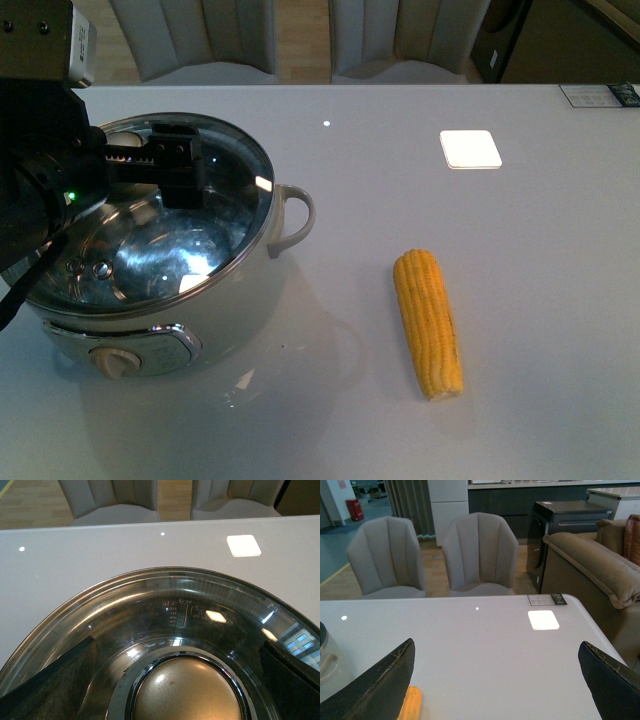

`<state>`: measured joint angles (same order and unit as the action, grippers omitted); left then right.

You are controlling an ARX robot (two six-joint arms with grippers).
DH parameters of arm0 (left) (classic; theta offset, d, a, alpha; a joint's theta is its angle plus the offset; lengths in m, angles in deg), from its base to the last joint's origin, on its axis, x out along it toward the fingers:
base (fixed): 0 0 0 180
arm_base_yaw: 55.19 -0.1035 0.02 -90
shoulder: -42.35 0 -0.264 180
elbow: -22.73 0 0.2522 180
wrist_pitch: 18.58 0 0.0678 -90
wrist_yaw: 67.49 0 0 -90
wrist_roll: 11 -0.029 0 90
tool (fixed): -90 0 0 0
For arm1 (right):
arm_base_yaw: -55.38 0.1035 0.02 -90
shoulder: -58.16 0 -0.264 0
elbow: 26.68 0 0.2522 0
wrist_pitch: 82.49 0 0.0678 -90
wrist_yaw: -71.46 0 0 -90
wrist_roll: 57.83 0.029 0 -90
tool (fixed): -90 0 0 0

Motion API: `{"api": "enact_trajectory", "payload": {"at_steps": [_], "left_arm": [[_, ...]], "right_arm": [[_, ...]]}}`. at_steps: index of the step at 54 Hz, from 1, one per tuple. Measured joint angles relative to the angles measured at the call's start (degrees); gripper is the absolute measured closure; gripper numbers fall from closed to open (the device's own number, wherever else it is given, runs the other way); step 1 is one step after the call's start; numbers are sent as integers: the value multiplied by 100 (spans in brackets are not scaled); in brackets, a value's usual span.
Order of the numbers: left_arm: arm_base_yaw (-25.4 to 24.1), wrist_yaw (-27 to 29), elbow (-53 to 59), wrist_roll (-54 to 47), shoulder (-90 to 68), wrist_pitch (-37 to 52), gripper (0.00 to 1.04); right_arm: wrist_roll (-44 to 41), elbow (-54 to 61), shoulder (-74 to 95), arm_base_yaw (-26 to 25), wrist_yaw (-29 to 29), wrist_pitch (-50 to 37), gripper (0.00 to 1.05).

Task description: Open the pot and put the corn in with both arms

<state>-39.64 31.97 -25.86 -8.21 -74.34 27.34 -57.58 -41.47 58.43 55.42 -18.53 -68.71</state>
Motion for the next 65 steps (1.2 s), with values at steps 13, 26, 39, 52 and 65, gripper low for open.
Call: {"api": "enact_trajectory", "payload": {"at_steps": [13, 26, 39, 52, 65], "left_arm": [[42, 131, -114, 140, -192, -13, 7], [77, 166, -190, 203, -205, -160, 8], [125, 282, -245, 295, -203, -195, 55], [120, 350, -245, 280, -199, -192, 63], [120, 398, -236, 258, -111, -216, 63]], "right_arm": [[0, 0, 0, 2, -2, 0, 9], [0, 0, 0, 0, -2, 0, 9], [0, 0, 0, 0, 0, 0, 9], [0, 0, 0, 2, 0, 0, 9], [0, 0, 0, 2, 0, 0, 9]]}}
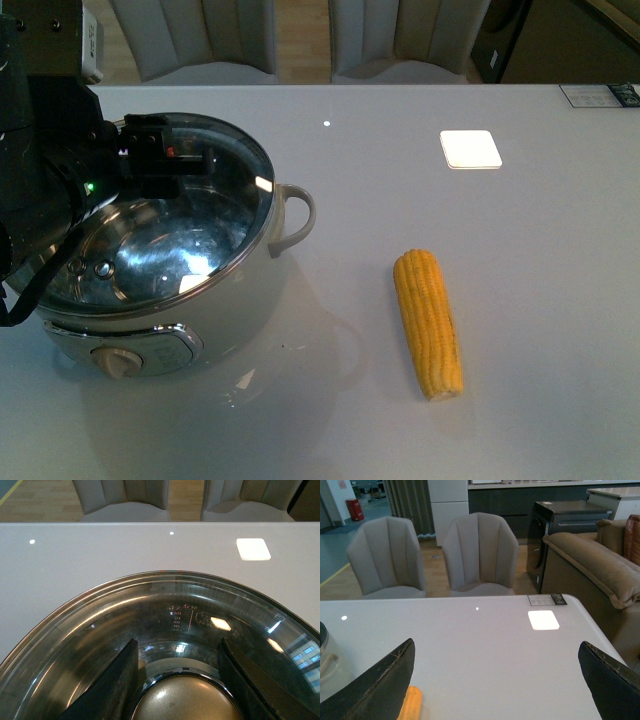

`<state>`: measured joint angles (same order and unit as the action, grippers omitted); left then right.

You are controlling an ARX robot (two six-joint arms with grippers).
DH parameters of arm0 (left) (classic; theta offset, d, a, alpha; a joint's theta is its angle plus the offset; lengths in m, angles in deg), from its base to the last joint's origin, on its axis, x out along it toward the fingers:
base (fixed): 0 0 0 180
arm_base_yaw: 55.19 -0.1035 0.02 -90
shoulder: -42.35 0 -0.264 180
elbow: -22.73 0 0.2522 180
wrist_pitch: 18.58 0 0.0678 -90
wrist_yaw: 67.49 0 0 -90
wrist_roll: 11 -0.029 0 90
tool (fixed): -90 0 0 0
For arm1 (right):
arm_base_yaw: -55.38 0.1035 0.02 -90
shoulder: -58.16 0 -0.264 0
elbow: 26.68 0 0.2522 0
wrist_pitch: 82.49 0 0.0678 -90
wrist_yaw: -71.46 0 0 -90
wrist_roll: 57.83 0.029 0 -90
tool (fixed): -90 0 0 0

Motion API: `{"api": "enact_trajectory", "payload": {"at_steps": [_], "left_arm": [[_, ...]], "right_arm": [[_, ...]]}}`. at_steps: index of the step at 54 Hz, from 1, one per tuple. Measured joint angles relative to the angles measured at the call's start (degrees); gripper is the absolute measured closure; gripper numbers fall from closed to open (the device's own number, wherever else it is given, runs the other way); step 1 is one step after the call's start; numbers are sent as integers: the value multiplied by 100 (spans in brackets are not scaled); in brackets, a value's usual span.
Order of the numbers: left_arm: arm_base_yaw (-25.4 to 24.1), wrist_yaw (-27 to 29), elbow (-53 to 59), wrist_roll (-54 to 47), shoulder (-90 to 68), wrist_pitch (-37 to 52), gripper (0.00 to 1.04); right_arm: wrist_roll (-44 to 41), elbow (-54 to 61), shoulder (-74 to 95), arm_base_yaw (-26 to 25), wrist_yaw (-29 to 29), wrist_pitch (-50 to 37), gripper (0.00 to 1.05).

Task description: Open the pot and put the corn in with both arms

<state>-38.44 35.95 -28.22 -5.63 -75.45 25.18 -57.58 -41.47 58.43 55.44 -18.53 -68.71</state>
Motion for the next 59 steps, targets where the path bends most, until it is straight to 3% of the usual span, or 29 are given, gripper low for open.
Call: {"api": "enact_trajectory", "payload": {"at_steps": [33, 48, 59], "left_arm": [[-140, -109, 63, -236, 1620, -1060, 63], [-1316, -815, 116, -402, 2472, -1058, 63], [-2907, -1591, 431, -686, 2420, -649, 63]], "right_arm": [[0, 0, 0, 0, -2, 0, 9], [0, 0, 0, -2, 0, 0, 9], [0, 0, 0, 0, -2, 0, 9]]}}
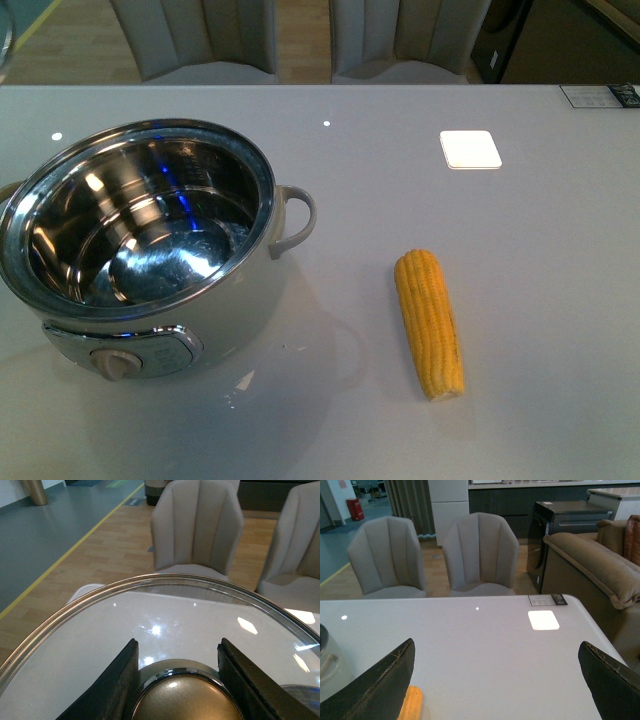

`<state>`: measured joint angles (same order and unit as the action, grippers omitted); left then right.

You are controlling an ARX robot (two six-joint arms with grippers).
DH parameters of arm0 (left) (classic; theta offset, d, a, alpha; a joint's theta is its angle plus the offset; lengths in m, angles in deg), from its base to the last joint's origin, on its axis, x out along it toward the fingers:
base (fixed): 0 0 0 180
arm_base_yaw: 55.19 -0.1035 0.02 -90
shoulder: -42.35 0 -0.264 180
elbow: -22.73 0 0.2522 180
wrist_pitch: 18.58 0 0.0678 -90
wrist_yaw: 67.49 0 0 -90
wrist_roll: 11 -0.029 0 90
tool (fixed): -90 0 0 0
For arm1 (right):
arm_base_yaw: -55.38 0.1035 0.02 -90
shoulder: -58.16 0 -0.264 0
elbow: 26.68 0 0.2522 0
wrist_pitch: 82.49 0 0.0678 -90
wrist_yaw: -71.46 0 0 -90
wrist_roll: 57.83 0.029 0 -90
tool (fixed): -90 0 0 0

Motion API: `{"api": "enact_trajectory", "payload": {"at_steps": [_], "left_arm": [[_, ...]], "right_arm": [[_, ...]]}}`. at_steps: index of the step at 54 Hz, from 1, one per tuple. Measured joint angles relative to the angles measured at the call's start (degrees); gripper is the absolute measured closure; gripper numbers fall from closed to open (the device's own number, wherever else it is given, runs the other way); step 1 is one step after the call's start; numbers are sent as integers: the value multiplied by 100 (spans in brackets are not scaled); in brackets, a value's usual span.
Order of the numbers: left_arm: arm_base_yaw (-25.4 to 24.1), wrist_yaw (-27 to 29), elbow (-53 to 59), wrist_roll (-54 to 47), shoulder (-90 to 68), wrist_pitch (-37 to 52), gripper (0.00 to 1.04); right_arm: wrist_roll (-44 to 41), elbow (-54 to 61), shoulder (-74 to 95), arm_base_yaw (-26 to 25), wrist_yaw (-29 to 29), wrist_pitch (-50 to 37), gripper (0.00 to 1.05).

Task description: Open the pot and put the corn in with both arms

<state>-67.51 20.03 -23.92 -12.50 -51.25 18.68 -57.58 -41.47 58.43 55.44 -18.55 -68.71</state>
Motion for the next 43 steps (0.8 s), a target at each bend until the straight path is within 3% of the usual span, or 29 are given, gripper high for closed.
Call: {"api": "enact_trajectory", "payload": {"at_steps": [19, 43], "left_arm": [[-1696, -415, 4, -286, -1172, 713, 63], [-2223, -389, -424, -295, -3421, 2192, 63]], "right_arm": [[0, 0, 0, -2, 0, 0, 9], [0, 0, 0, -2, 2, 0, 9]]}}
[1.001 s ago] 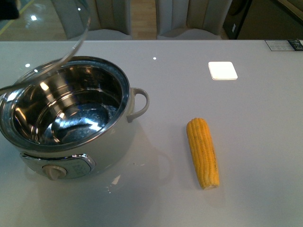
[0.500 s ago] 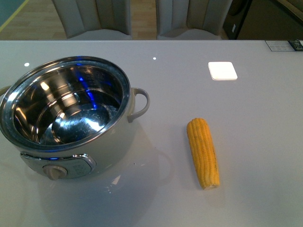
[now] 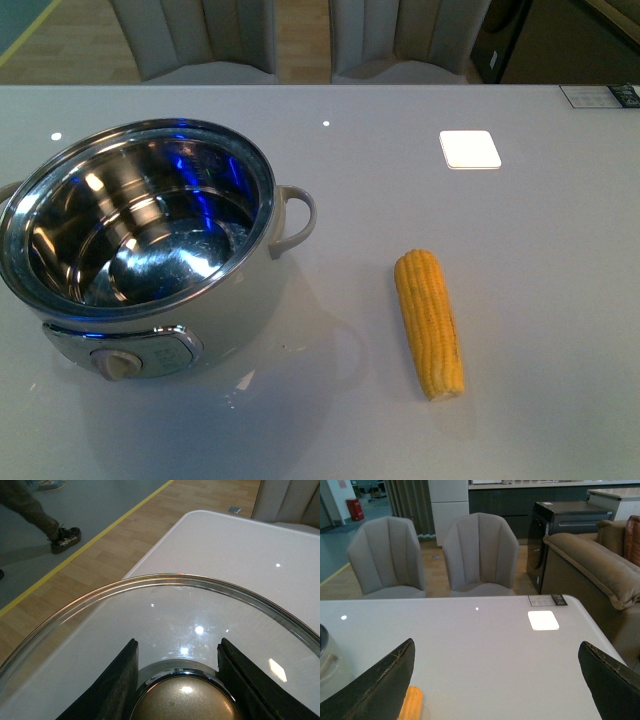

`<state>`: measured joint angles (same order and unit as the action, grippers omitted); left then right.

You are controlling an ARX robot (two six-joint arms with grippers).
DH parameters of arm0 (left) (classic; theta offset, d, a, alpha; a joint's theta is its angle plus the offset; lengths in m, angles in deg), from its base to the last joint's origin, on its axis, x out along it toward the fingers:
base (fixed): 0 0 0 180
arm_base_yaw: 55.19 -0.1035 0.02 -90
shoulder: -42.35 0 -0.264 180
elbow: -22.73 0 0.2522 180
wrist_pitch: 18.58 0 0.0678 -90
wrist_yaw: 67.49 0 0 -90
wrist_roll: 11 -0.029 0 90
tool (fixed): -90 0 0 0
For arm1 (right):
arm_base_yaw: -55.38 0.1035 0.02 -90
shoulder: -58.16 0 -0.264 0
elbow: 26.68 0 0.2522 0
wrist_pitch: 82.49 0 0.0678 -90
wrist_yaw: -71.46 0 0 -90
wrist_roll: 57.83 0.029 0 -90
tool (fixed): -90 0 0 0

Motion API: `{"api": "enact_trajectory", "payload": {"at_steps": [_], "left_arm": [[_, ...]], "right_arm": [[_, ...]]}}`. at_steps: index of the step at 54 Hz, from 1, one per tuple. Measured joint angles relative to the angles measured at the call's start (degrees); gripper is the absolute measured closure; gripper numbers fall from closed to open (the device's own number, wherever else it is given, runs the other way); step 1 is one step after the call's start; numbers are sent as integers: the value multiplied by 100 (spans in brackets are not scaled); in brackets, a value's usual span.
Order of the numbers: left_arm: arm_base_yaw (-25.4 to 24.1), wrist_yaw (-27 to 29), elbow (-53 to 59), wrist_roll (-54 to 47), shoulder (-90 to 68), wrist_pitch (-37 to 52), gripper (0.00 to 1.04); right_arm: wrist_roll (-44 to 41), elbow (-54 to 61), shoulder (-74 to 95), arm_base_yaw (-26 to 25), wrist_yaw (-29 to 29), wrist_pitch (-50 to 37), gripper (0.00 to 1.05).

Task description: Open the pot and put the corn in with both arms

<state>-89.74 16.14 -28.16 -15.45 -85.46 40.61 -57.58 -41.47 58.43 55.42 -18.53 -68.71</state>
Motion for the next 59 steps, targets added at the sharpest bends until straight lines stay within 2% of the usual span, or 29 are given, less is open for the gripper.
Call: {"api": "enact_trajectory", "payload": {"at_steps": [27, 59], "left_arm": [[127, 50, -828, 22, -1692, 629, 63], [177, 57, -903, 74, -2216, 671, 63]], "right_arm": [[0, 0, 0, 0, 0, 0, 9], [0, 0, 0, 2, 0, 0, 9]]}}
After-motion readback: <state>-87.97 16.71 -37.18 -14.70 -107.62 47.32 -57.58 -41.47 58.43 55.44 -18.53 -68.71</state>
